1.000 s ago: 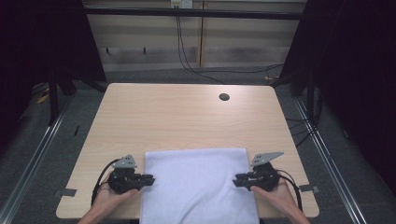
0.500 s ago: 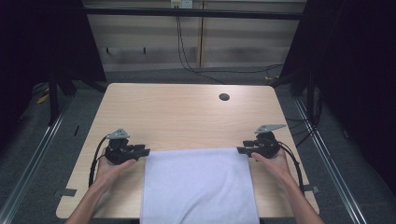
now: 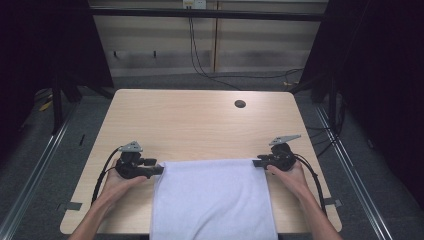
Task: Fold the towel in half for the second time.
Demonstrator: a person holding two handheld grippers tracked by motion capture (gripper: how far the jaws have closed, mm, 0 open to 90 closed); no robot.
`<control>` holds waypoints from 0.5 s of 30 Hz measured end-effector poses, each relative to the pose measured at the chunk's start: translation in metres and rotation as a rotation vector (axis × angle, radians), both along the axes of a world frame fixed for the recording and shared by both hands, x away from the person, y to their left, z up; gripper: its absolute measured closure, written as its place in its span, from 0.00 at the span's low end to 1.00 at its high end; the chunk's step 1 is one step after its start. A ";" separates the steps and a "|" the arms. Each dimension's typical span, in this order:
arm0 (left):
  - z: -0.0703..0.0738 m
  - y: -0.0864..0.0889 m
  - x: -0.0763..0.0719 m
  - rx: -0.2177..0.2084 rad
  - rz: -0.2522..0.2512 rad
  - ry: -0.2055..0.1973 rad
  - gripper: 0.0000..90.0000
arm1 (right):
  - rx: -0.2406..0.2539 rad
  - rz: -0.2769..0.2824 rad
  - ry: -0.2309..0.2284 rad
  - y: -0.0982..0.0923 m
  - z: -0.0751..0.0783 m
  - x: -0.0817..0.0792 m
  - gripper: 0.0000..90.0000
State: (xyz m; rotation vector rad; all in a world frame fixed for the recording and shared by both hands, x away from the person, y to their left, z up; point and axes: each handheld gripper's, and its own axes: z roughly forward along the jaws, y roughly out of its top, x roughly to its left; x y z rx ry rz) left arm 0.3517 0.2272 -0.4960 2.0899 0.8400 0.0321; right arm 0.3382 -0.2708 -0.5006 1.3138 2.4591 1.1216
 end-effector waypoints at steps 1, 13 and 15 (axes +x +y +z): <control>-0.001 -0.001 0.001 0.000 -0.001 0.005 0.50 | 0.008 0.007 0.009 -0.001 0.000 0.000 0.79; -0.003 -0.006 0.001 0.035 0.019 0.032 0.52 | 0.017 0.027 0.033 0.001 0.000 -0.001 0.92; -0.006 -0.008 0.002 0.040 0.030 0.032 0.55 | 0.020 0.029 0.032 0.000 0.000 -0.001 0.93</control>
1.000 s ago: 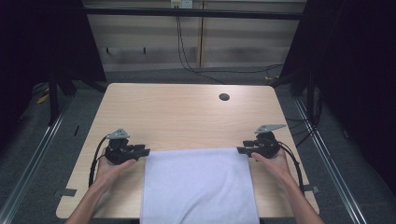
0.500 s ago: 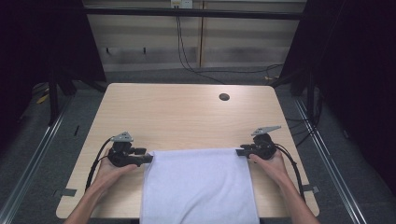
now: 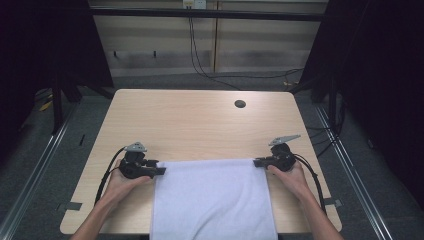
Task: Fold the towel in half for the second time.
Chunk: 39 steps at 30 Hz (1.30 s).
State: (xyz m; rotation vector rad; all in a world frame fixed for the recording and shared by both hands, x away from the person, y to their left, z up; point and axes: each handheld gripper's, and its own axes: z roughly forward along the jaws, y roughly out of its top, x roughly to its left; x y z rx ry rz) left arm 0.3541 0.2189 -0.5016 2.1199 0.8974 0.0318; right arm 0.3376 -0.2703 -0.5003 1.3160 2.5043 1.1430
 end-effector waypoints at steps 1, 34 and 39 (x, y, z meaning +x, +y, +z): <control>0.000 0.000 0.000 0.002 -0.012 -0.012 0.63 | 0.007 0.002 0.002 -0.001 0.000 0.001 0.93; 0.130 -0.011 0.064 -0.146 0.009 -0.293 0.96 | 0.124 -0.115 -0.259 -0.032 0.137 0.051 0.95; 0.129 -0.008 0.044 -0.135 -0.026 -0.298 0.96 | 0.131 -0.061 -0.258 -0.036 0.125 0.028 0.95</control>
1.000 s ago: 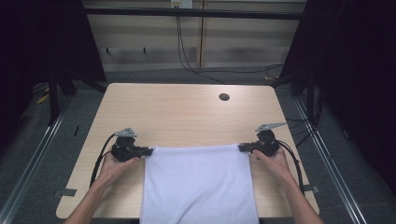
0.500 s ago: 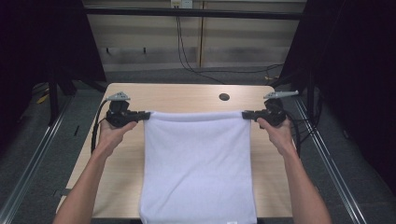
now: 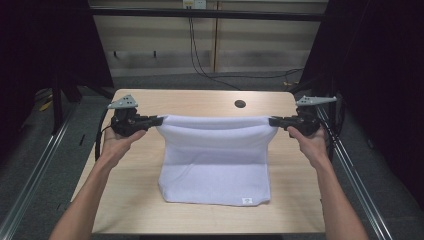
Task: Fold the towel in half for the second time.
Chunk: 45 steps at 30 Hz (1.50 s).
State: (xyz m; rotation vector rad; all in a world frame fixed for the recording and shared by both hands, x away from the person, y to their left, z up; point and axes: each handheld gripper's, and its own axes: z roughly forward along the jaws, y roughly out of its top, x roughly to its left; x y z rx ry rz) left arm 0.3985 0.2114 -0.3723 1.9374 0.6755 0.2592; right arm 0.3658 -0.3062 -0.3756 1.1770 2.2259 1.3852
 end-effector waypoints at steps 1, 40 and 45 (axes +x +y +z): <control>0.001 0.001 -0.006 0.001 -0.004 -0.003 0.96 | 0.000 0.000 0.000 0.000 0.000 0.000 0.95; -0.095 0.027 -0.139 0.020 -0.133 0.217 0.61 | 0.006 0.143 0.157 0.012 -0.089 -0.158 0.61; -0.087 0.031 -0.106 -0.004 0.028 0.166 0.53 | 0.063 -0.033 -0.013 0.008 -0.073 -0.139 0.53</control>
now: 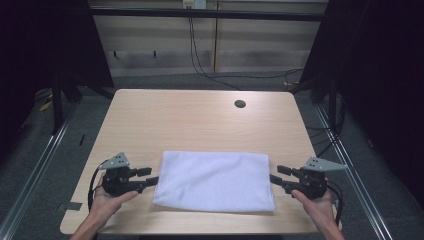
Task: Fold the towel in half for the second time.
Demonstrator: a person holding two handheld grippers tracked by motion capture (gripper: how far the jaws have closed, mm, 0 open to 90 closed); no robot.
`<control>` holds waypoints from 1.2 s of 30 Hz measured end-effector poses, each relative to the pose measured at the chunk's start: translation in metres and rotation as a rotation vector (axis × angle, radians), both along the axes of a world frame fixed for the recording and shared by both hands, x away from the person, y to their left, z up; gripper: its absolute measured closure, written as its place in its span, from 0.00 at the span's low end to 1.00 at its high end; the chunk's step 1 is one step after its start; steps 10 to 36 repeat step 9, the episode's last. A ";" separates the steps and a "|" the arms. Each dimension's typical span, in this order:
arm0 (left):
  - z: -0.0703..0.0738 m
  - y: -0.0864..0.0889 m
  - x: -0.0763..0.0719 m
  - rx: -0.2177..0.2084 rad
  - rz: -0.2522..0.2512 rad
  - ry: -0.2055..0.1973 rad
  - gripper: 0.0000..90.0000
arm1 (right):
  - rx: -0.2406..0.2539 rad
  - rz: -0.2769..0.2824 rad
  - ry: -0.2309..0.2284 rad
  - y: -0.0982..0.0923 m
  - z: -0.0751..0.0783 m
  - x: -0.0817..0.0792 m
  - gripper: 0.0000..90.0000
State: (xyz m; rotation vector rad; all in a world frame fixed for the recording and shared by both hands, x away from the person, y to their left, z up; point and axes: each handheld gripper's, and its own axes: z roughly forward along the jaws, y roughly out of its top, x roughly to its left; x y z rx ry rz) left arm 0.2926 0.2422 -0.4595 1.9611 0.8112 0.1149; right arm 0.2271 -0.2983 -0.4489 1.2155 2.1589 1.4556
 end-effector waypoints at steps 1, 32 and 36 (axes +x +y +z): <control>-0.002 0.004 0.004 -0.005 0.034 -0.012 0.52 | 0.012 -0.013 -0.016 -0.003 0.001 0.004 0.52; -0.020 0.011 0.003 -0.032 0.119 0.035 0.41 | 0.018 -0.078 -0.011 -0.014 -0.013 0.004 0.42; -0.020 0.011 0.003 -0.032 0.119 0.035 0.41 | 0.018 -0.078 -0.011 -0.014 -0.013 0.004 0.42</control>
